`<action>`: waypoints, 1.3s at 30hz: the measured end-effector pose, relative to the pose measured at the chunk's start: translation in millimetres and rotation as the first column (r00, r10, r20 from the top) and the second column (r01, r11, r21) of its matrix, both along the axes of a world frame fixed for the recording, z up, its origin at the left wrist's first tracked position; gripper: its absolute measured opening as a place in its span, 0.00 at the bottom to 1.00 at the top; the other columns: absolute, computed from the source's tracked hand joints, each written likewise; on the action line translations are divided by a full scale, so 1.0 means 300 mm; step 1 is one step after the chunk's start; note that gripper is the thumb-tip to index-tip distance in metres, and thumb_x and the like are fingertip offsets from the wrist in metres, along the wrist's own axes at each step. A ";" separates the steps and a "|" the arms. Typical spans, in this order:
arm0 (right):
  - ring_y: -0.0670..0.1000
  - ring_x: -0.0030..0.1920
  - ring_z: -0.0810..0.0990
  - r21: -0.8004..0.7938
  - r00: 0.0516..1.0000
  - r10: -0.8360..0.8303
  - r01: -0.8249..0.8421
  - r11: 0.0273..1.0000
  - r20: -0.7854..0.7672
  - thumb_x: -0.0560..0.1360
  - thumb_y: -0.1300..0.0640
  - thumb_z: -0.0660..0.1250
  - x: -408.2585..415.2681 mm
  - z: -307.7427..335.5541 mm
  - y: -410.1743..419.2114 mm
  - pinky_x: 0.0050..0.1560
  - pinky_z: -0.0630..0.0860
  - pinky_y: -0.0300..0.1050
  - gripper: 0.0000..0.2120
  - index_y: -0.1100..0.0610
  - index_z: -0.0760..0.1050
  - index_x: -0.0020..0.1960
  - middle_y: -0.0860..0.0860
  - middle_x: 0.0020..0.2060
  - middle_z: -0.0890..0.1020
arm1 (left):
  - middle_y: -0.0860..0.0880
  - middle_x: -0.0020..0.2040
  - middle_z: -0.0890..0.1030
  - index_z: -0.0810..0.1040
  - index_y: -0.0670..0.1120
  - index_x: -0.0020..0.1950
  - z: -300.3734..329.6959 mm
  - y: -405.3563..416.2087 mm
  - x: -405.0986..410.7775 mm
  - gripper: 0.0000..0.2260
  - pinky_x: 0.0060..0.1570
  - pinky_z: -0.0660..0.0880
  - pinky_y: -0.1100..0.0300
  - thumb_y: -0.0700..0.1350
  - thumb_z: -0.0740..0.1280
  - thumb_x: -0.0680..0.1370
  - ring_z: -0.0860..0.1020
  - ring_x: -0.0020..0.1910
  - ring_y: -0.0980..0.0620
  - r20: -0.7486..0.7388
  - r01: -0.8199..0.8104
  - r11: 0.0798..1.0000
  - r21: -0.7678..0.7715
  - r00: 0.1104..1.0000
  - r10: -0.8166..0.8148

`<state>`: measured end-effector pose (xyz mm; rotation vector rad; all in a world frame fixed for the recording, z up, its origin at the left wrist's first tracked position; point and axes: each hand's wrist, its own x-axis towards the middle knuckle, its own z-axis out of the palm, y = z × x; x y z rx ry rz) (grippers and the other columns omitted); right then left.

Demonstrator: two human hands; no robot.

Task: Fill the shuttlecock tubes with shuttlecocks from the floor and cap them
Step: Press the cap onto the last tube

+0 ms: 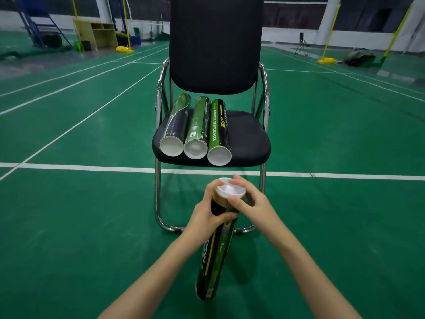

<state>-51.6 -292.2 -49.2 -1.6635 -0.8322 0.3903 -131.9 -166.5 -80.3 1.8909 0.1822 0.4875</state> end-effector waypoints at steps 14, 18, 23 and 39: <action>0.43 0.66 0.70 0.157 0.970 -0.076 0.115 0.981 -0.232 0.71 0.49 0.65 -0.042 -0.196 0.019 0.68 0.67 0.44 0.19 0.45 0.73 0.62 0.43 0.65 0.73 | 0.49 0.55 0.80 0.77 0.50 0.55 -0.096 0.000 -0.002 0.12 0.56 0.73 0.58 0.52 0.62 0.76 0.77 0.56 0.50 0.012 0.046 0.920 -0.390 0.999 -0.045; 0.43 0.65 0.71 0.181 0.975 -0.077 0.116 0.977 -0.208 0.71 0.51 0.65 -0.068 -0.221 0.038 0.68 0.68 0.47 0.19 0.48 0.73 0.62 0.44 0.64 0.74 | 0.54 0.57 0.78 0.74 0.53 0.61 -0.115 0.002 -0.021 0.11 0.50 0.72 0.65 0.48 0.60 0.79 0.77 0.56 0.56 0.019 0.042 0.924 -0.381 0.999 -0.037; 0.43 0.65 0.71 0.187 0.978 -0.057 0.095 0.978 -0.199 0.71 0.51 0.65 -0.079 -0.233 0.055 0.68 0.68 0.48 0.20 0.49 0.71 0.64 0.43 0.63 0.74 | 0.52 0.58 0.78 0.74 0.54 0.60 -0.133 0.020 -0.037 0.11 0.49 0.72 0.66 0.47 0.58 0.80 0.77 0.55 0.54 0.023 0.060 0.908 -0.414 0.998 -0.055; 0.33 0.63 0.67 0.083 0.996 -0.053 0.058 0.995 -0.066 0.70 0.51 0.63 -0.084 -0.220 0.048 0.61 0.66 0.29 0.17 0.48 0.72 0.60 0.42 0.64 0.70 | 0.49 0.55 0.79 0.74 0.57 0.54 -0.127 0.037 -0.075 0.10 0.52 0.71 0.60 0.52 0.61 0.74 0.77 0.50 0.55 -0.015 0.101 0.886 -0.452 0.993 -0.120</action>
